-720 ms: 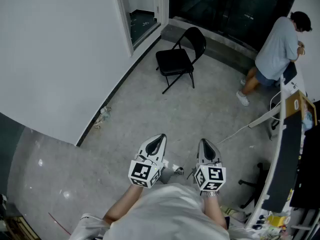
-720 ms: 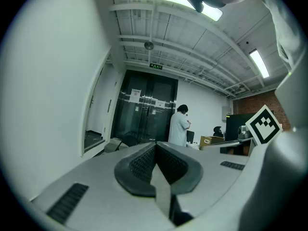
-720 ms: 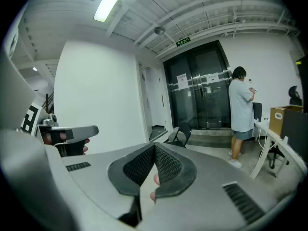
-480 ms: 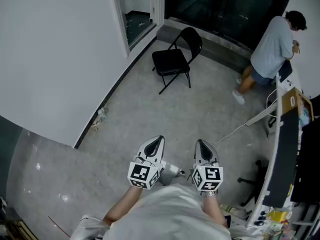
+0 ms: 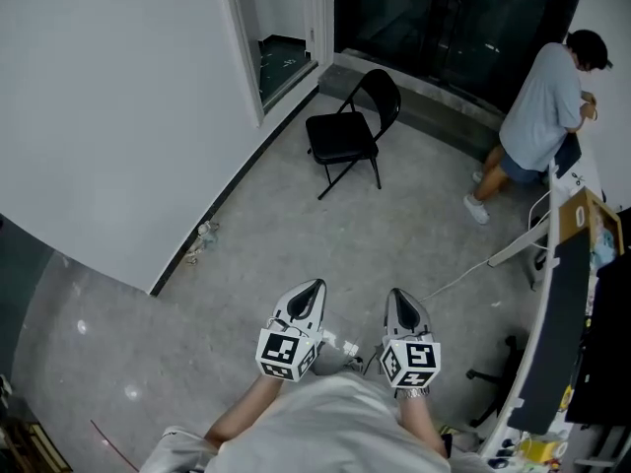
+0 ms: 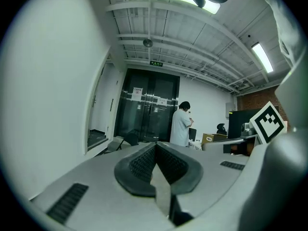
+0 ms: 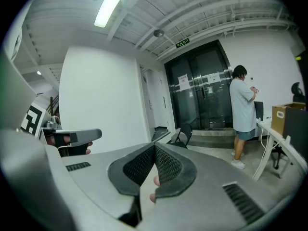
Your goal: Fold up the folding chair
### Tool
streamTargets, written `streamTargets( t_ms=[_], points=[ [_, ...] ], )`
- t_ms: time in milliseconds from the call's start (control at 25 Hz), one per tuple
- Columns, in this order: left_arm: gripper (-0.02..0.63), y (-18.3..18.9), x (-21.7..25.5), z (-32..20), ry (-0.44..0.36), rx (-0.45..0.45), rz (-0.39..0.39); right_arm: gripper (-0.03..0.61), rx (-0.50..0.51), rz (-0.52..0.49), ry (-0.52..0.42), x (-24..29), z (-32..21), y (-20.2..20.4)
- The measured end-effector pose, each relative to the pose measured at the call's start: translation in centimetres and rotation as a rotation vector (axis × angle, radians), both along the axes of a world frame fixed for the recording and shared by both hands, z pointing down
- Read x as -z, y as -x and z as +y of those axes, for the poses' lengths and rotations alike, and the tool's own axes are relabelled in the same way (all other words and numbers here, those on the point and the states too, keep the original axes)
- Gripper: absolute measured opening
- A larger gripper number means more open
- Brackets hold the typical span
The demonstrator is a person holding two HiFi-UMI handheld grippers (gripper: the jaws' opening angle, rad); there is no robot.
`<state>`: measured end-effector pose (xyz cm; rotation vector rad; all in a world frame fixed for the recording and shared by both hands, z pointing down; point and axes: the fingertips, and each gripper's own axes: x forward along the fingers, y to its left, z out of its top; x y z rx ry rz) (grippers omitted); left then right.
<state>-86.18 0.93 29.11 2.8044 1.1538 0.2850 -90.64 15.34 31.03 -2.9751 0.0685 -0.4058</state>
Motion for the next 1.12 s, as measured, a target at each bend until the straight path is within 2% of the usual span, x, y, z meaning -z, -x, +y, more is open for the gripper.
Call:
streamTargets(
  t_ms=[200, 400, 600, 880, 1040, 1120],
  points=[
    [0.012, 1.3, -0.1, 3.1, -0.003, 0.023, -0.004, 0.005, 0.039, 0.02, 0.021, 0.7, 3.3, 0.2],
    [0.012, 2.6, -0.6, 5.3, 0.002, 0.067, 0.01, 0.005, 0.05, 0.007, -0.024, -0.7, 6.0, 1.0],
    [0.011, 2.0, -0.9, 8.2, -0.022, 0.053, 0.002, 0.005, 0.062, -0.003, -0.031, -1.1, 8.3, 0.1],
    [0.012, -2.9, -1.9, 9.3, -0.01, 0.087, -0.013, 0.005, 0.036, -0.034, -0.028, -2.3, 10.8, -3.8],
    [0.012, -7.7, -2.5, 10.6, -0.002, 0.078, -0.033, 0.005, 0.005, -0.063, -0.105, -2.8, 12.4, -7.8],
    [0.012, -10.5, -2.1, 11.2, 0.008, 0.066, -0.027, 0.005, -0.003, -0.055, -0.109, -2.0, 12.8, -10.3]
  ],
)
